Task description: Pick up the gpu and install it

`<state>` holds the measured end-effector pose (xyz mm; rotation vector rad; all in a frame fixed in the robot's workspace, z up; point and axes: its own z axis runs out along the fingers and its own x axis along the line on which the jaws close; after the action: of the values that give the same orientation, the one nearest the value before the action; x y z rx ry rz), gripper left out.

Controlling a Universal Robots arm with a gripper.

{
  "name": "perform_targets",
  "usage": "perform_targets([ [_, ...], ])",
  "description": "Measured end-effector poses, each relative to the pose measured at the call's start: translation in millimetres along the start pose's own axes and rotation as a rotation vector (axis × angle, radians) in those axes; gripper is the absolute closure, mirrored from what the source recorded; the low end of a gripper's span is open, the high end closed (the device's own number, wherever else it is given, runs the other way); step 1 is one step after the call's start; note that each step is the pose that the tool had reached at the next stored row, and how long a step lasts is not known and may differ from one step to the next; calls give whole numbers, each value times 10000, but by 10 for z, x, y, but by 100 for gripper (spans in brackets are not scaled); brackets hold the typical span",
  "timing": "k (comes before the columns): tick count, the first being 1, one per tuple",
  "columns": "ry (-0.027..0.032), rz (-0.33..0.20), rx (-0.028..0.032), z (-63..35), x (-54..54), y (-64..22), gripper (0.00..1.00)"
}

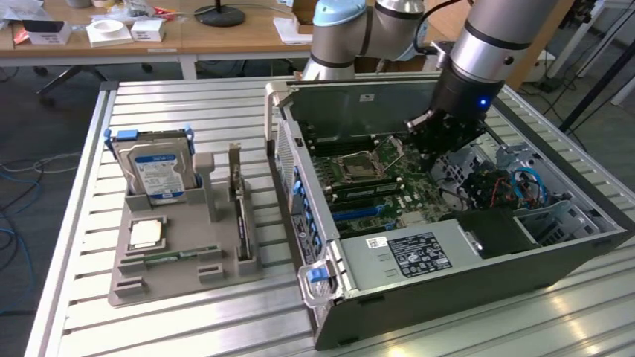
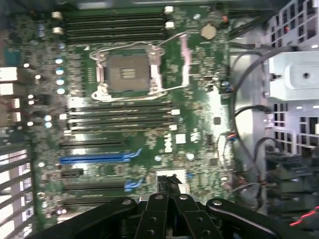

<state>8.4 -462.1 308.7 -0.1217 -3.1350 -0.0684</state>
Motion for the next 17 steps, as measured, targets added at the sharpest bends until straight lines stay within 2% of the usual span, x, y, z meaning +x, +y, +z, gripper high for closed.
perform_targets([
  [4,3,0,-44,13,-81,46,90],
  [8,-1,-1,-154,23,-117,98,90],
  [10,-10,0,-191,28,-120,136,90],
  [14,-33,-3,-201,44,-115,260,90],
  [17,-96,-5,-207,58,-104,367,90],
])
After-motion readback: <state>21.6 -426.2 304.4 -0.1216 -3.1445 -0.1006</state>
